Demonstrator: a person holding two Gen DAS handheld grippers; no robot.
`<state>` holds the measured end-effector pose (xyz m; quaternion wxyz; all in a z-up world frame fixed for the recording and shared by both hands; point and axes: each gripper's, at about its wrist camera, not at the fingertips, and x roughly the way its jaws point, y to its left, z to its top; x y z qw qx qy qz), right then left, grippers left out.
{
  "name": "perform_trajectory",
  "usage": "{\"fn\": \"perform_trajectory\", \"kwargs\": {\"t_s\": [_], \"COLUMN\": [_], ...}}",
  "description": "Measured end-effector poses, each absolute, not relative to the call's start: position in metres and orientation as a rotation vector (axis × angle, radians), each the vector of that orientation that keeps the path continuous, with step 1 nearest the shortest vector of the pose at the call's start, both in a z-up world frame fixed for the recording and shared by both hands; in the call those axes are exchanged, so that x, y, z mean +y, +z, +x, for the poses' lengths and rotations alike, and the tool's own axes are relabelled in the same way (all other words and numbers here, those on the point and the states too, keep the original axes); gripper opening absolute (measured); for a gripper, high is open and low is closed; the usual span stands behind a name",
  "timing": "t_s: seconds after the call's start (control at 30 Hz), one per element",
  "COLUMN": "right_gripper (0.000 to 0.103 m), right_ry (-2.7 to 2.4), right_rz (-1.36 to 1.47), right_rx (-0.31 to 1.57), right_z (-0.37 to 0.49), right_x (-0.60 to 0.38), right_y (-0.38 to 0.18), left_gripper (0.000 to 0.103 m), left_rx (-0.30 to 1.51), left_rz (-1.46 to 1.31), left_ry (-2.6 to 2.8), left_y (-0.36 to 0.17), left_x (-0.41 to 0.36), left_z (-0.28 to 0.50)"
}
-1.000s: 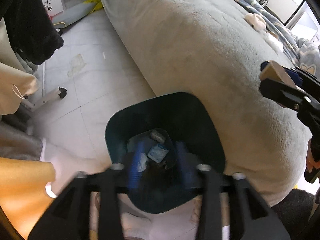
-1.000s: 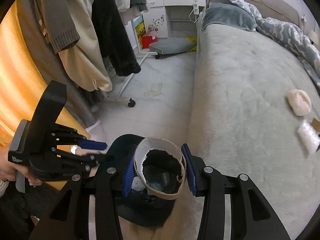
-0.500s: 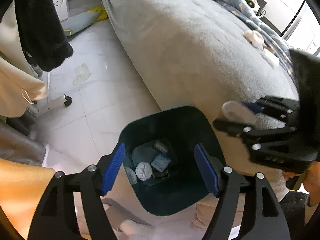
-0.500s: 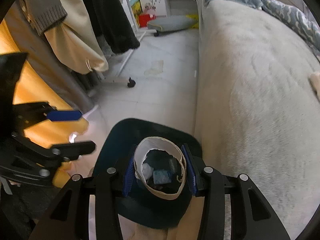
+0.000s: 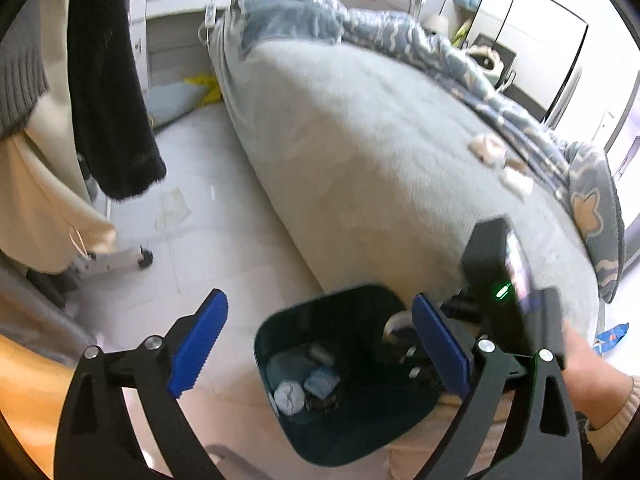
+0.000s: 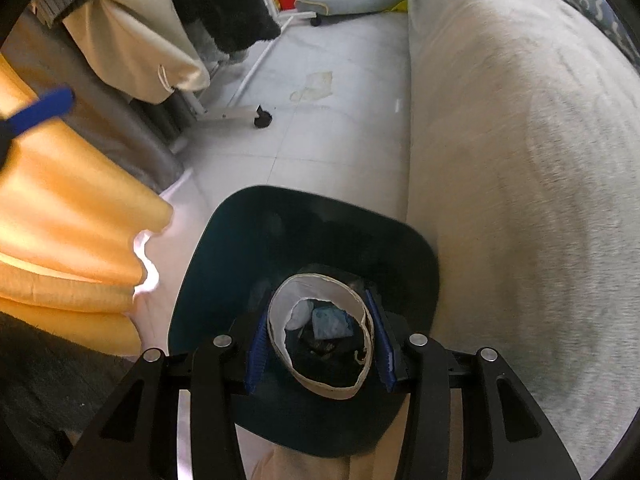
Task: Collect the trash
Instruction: 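Open left tool to drop the clip while right tool releases the tape roll, then move both open tools back toward the items on the bed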
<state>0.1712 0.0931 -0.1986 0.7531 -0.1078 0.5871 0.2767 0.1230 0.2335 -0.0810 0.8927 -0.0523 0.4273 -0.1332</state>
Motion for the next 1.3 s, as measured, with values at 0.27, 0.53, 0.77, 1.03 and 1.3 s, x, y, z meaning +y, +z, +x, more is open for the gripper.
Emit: {"fn": "perform_trajectory", "kwargs": {"t_s": [0.27, 0.53, 0.77, 1.03, 1.3], "right_gripper": [0.068, 0.073, 0.078, 0.078, 0.078], "right_ry": [0.641, 0.653, 0.625, 0.590, 0.560], "right_rz": [-0.254, -0.241, -0.222, -0.216, -0.198], "right_rx": [1.278, 1.173, 1.066, 0.975, 0.927], "right_z": [0.165, 0.169, 0.177, 0.188, 0.204], "right_x": [0.100, 0.096, 0.080, 0.053, 0.024], "right_y": [-0.196, -0.166, -0.139, -0.115, -0.098], "left_gripper": [0.095, 0.095, 0.095, 0.095, 0.095], "left_rx": [0.723, 0.672, 0.621, 0.601, 0.622], "left_rz": [-0.125, -0.105, -0.107, -0.119, -0.130], "left_ry": [-0.278, -0.308, -0.325, -0.328, -0.359], "left_y": [-0.045, -0.030, -0.013, -0.006, -0.009], "left_x": [0.235, 0.225, 0.213, 0.194, 0.170], "left_z": [0.113, 0.108, 0.106, 0.114, 0.133]}}
